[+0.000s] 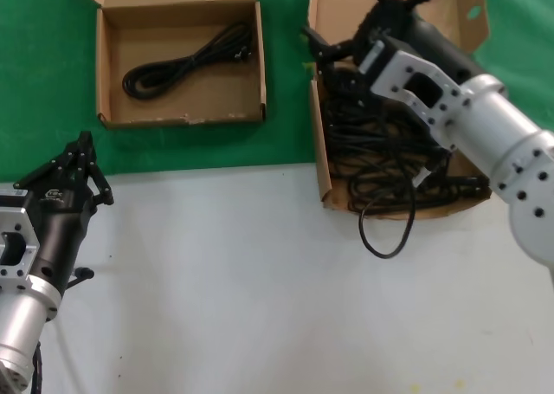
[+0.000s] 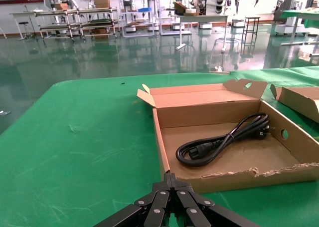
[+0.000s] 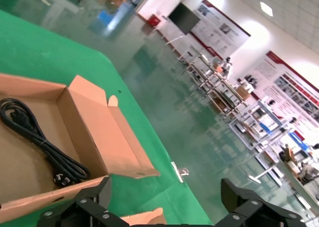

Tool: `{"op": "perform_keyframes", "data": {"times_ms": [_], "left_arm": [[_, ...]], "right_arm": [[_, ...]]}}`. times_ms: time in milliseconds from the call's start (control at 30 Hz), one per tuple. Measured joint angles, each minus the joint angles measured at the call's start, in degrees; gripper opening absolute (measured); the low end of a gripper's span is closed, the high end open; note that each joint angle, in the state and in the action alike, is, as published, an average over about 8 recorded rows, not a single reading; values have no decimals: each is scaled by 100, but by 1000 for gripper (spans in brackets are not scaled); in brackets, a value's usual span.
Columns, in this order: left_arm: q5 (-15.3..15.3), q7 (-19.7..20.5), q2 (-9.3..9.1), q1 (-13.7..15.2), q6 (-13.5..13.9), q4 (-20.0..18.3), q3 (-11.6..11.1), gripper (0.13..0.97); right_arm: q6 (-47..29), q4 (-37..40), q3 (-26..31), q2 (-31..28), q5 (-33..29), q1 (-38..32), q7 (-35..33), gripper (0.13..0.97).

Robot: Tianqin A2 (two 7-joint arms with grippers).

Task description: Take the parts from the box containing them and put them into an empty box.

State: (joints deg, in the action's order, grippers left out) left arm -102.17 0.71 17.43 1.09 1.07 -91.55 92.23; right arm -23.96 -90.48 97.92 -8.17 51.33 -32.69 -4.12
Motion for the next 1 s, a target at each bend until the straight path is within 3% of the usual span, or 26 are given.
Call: {"op": "perform_keyframes", "data": {"times_ms": [267, 567, 1000], "left_arm": [[0, 0, 0, 0, 0, 0, 0, 145], [-1, 0, 0, -1, -1, 0, -1, 156], [-15, -11, -4, -17, -16, -2, -9, 243]], "right_arm": [[178, -152, -84, -197, 396, 259, -50, 799], [222, -145, -91, -223, 497, 310, -53, 914], [534, -142, -168, -320, 1170, 735, 15, 964]]}}
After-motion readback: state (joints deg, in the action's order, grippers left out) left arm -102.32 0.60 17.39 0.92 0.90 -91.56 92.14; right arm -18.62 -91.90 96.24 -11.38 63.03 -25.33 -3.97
